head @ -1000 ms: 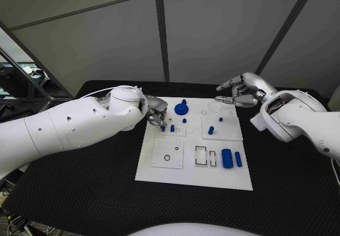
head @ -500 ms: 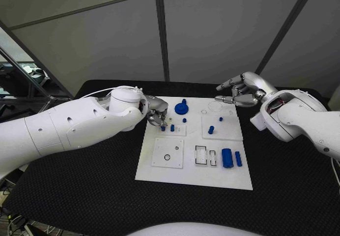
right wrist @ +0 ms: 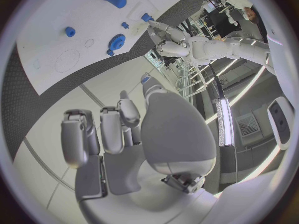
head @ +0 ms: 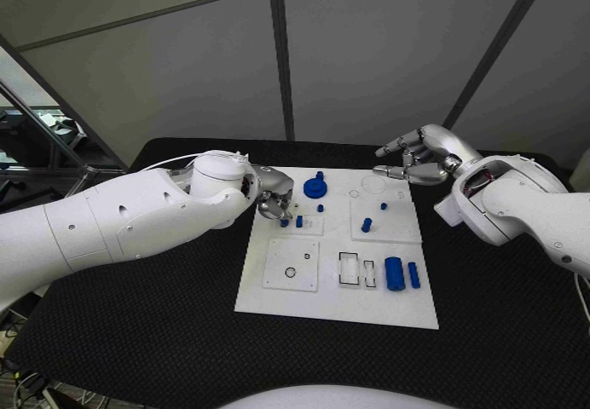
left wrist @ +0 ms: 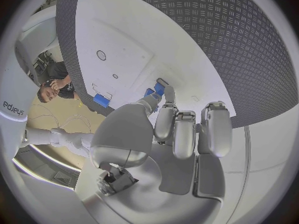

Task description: Assemble the parts on the task board

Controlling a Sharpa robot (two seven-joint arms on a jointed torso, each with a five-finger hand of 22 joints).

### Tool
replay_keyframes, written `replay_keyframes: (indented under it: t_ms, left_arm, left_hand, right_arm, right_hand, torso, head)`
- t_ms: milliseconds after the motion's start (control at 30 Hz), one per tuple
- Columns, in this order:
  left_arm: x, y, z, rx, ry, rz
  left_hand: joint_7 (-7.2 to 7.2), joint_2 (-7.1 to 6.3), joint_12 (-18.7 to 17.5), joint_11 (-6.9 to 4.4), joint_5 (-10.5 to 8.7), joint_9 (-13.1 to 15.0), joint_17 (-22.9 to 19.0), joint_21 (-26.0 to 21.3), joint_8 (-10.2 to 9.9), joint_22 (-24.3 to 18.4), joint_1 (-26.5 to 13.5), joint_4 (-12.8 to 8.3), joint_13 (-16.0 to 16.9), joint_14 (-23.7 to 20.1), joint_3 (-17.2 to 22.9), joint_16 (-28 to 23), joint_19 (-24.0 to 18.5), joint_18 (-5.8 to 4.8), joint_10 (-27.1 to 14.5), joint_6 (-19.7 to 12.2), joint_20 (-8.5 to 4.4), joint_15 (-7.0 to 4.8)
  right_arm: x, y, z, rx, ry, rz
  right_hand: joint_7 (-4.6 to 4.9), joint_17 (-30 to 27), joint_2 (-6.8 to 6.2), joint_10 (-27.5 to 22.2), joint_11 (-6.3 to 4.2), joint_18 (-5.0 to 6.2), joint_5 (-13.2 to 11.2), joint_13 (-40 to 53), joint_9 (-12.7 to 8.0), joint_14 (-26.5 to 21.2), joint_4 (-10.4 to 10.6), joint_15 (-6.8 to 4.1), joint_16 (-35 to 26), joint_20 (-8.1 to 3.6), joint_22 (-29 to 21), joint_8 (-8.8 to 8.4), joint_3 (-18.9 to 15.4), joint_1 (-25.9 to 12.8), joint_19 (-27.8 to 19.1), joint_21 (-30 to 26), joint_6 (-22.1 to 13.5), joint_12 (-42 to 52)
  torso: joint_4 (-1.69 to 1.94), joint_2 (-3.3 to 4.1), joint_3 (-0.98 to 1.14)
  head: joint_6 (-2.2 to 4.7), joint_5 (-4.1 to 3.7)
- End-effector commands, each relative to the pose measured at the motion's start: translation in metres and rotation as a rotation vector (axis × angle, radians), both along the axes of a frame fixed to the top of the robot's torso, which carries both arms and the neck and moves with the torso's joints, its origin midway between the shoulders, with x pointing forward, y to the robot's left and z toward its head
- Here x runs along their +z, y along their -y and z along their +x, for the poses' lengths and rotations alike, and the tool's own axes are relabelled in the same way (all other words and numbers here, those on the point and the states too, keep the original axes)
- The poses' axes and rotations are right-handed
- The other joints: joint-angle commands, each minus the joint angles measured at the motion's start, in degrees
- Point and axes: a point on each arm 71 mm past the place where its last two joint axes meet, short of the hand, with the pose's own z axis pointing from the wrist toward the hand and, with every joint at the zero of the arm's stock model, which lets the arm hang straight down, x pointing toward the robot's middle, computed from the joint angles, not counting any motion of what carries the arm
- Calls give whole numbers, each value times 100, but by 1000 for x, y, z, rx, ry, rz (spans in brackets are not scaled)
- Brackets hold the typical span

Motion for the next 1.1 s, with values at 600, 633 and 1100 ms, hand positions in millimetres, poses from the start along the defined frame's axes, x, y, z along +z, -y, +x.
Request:
replay_keyframes:
  t_ms: [600,633,1100]
  left_arm:
    - [2,-4,0,-22,51,31]
    - [2,-4,0,-23,52,32]
    - [3,-2,-2,-35,54,31]
  left_hand:
    - [-33,-8,-42,-30,38,5,1228,18,13,403,40,-682,800,522,647,31,49,-15,37,0,6,-34]
    - [-33,-8,-42,-30,38,5,1228,18,13,403,40,-682,800,522,647,31,49,-15,37,0,6,-34]
    - [-34,-10,-50,-30,39,5,1227,19,13,405,38,-684,796,522,647,30,50,-16,36,5,6,-34]
  right_arm:
    - [2,0,0,10,9,-5]
    - [2,0,0,9,10,-6]
    - [2,0,0,10,14,-11]
  right_hand:
    - [7,1,26,-3,-17,21,-31,2,-9,242,1,-39,-31,-23,1127,-34,26,-13,361,-3,28,27]
    - [7,1,26,-3,-17,21,-31,2,-9,242,1,-39,-31,-23,1127,-34,26,-13,361,-3,28,27]
    - [7,4,26,-1,-16,20,-33,4,-9,242,2,-39,-30,-23,1131,-35,24,-19,363,-1,28,30]
  torso:
    - [-4,2,0]
    - [-3,0,-1]
    - [-4,3,4]
  head:
    - [-16,1]
    - [-19,-2]
    - [-23,0]
